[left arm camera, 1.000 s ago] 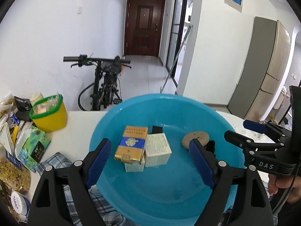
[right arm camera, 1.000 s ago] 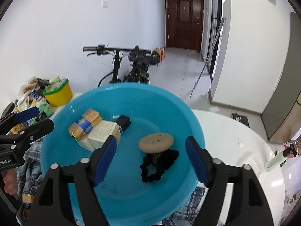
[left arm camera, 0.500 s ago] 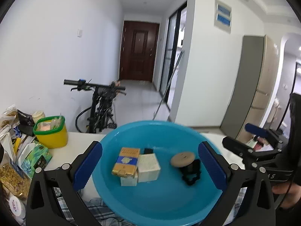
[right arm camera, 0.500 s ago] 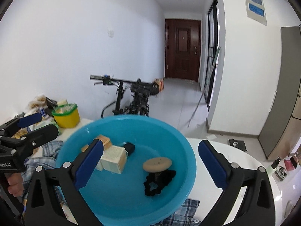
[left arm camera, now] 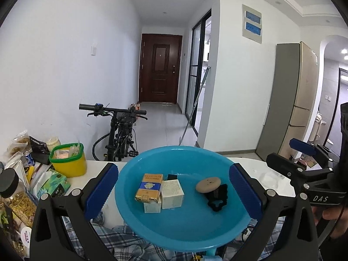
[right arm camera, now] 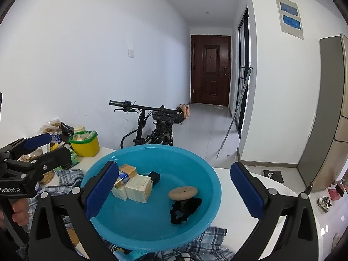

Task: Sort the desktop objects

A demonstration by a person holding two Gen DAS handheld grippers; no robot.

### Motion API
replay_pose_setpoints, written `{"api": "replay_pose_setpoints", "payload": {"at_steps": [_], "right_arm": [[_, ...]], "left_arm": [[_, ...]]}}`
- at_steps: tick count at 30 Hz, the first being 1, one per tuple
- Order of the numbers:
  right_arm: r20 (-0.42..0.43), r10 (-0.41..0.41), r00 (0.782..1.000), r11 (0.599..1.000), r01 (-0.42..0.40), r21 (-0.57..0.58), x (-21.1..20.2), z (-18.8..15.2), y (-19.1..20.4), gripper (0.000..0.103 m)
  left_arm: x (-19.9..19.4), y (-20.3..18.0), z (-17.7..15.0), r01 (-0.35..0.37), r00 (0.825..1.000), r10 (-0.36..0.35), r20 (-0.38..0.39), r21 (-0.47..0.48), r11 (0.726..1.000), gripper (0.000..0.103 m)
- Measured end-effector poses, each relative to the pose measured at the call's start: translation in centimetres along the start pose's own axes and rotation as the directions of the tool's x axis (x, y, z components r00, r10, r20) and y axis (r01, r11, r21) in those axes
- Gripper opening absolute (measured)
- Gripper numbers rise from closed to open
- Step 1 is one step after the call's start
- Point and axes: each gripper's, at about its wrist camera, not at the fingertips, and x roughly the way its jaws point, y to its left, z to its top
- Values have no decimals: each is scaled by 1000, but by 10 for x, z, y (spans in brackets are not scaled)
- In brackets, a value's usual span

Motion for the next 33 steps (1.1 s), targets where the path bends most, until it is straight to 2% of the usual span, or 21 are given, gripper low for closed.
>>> {"api": "replay_pose_setpoints", "payload": {"at_steps": [11, 17, 33], "right_arm": [[32, 2, 999, 1000, -2, -4, -40, 1, 9, 102], [40, -2, 999, 1000, 2, -9, -59, -2, 13, 102], [66, -11, 998, 1000, 12, -15, -102, -10, 19, 102]], "left_arm": [[-47, -7, 1, 4, 999, -4, 35, 13, 1000, 103], [-69, -7, -2, 40, 999, -39, 18, -13, 999, 103], [-123, -18, -14, 44, 999, -45, 30, 22, 999, 103]]}}
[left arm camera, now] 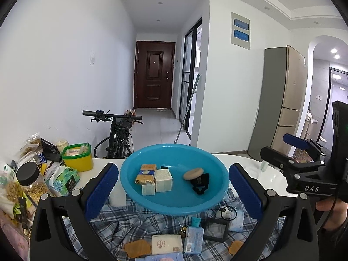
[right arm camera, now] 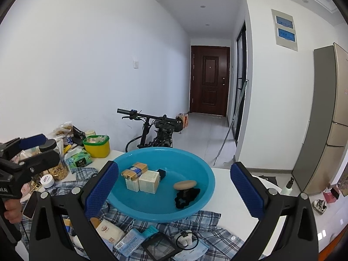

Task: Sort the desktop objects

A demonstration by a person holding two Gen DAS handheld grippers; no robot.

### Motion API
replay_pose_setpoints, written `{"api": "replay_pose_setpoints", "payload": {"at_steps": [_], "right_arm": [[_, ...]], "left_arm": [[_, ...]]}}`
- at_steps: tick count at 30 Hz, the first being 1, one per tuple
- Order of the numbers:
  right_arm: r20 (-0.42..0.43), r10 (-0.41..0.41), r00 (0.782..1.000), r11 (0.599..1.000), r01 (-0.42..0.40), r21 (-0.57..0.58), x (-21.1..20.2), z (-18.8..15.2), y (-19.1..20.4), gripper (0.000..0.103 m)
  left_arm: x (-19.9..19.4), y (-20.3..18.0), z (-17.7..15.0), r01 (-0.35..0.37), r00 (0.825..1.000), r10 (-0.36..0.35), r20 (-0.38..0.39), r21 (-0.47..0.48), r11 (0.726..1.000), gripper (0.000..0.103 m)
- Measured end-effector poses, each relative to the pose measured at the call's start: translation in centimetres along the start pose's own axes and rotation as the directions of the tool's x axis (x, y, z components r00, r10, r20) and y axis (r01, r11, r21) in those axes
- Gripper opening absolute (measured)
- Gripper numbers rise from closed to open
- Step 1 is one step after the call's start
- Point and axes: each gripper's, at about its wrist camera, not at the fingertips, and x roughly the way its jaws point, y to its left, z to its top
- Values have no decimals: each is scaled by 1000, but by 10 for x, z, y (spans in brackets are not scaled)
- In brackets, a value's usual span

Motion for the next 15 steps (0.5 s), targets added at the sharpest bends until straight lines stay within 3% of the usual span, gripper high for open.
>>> {"api": "replay_pose_setpoints", "payload": {"at_steps": [15], "right_arm": [[49, 15, 999, 1000, -15, -1, -31, -12, 5, 102]], "left_arm": [[-32, 2, -19, 6, 1000, -7, 23, 10, 1000, 103]]}}
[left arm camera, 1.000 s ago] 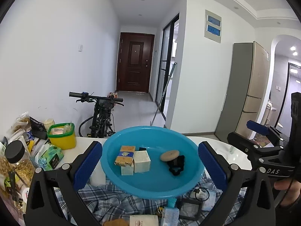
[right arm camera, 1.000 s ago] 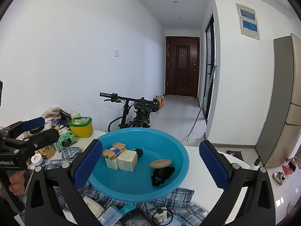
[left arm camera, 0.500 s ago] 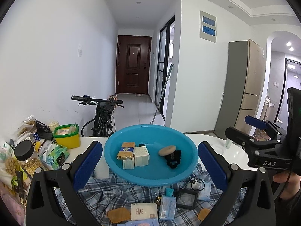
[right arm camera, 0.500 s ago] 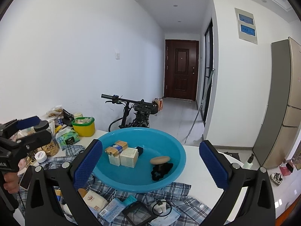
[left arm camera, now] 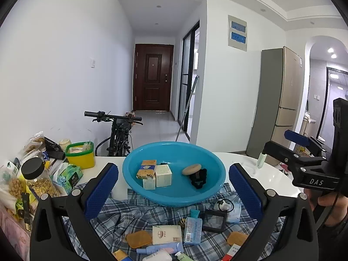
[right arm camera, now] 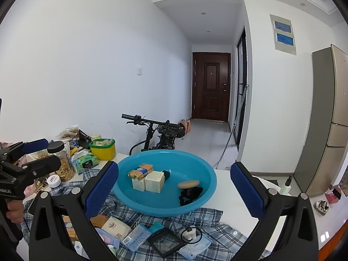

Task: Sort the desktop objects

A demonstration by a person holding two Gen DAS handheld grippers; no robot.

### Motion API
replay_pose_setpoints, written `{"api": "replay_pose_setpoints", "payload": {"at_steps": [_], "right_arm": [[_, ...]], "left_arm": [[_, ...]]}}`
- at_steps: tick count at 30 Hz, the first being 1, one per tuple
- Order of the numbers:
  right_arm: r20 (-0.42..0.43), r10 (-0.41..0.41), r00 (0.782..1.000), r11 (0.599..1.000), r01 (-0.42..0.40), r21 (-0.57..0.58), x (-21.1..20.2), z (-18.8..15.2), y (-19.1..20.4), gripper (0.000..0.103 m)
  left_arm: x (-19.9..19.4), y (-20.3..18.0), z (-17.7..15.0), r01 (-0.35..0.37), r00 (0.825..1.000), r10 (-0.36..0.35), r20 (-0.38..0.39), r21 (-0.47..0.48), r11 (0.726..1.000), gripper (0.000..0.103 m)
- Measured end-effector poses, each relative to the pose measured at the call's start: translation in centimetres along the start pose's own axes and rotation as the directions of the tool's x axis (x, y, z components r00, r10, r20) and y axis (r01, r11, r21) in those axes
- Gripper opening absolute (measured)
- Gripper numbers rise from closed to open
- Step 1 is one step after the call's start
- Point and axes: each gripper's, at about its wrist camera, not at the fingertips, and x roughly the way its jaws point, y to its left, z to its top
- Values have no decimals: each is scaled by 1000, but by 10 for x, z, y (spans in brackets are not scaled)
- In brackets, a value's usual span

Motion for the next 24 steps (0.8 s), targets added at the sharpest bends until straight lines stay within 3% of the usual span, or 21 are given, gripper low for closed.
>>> {"api": "replay_pose_setpoints", "payload": {"at_steps": [15, 24], "right_arm": [[3, 26, 1000, 998, -26, 53, -22, -35, 2, 102], [32, -15, 999, 999, 13, 43, -34, -63, 5, 102]], "left_arm": [[-11, -3, -41, -1, 999, 2, -34, 30, 1000, 103], [-10, -7, -78, 6, 999, -5, -33, 38, 999, 103]]}}
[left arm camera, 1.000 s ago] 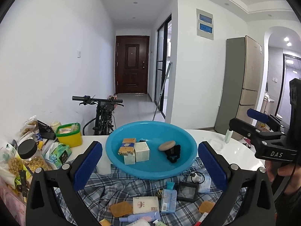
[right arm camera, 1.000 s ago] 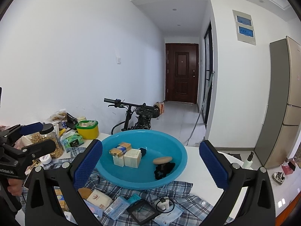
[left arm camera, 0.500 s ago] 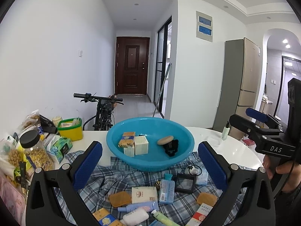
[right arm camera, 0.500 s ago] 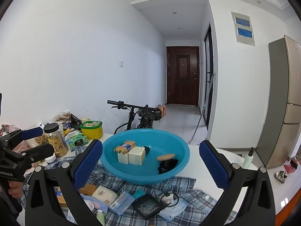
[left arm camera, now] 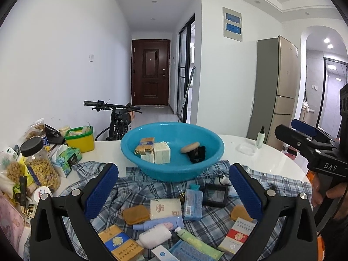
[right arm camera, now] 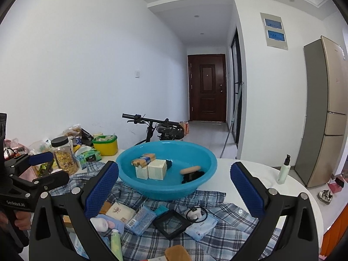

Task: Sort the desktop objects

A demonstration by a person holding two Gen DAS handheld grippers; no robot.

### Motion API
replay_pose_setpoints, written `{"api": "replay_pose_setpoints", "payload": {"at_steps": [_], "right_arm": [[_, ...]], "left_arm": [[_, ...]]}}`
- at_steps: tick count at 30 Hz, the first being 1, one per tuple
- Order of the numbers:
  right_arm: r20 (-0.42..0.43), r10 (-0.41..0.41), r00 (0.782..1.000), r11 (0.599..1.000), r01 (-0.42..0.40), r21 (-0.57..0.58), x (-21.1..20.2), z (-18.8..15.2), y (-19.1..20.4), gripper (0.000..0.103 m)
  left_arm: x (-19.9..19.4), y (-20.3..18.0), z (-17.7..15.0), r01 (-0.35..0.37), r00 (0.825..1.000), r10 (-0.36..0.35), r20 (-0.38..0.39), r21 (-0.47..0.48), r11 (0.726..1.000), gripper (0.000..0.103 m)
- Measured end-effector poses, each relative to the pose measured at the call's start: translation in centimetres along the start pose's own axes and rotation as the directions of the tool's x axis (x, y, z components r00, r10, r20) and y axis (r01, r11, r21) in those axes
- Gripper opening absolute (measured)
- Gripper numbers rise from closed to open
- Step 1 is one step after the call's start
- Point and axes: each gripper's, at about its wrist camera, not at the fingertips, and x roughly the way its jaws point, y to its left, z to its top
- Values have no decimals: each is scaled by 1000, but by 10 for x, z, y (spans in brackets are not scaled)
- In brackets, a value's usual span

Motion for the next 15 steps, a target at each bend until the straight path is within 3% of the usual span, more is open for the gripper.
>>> {"api": "replay_pose_setpoints", "payload": {"at_steps": [8, 11, 15], "right_arm": [[19, -26, 999, 1000, 26, -13, 4, -27, -1, 102], [16, -52, 999, 999, 52, -12, 8, -39, -3, 102], [24, -61, 998, 998, 61, 3, 12, -54, -5, 102]], "left_arm": [[6, 2, -31, -9, 1000, 9, 17, -25, 1000, 103], [7, 6, -43, -51, 998, 53, 47, -43, 998, 103], [15, 13, -58, -55, 997, 59, 44, -83, 995, 103]]}}
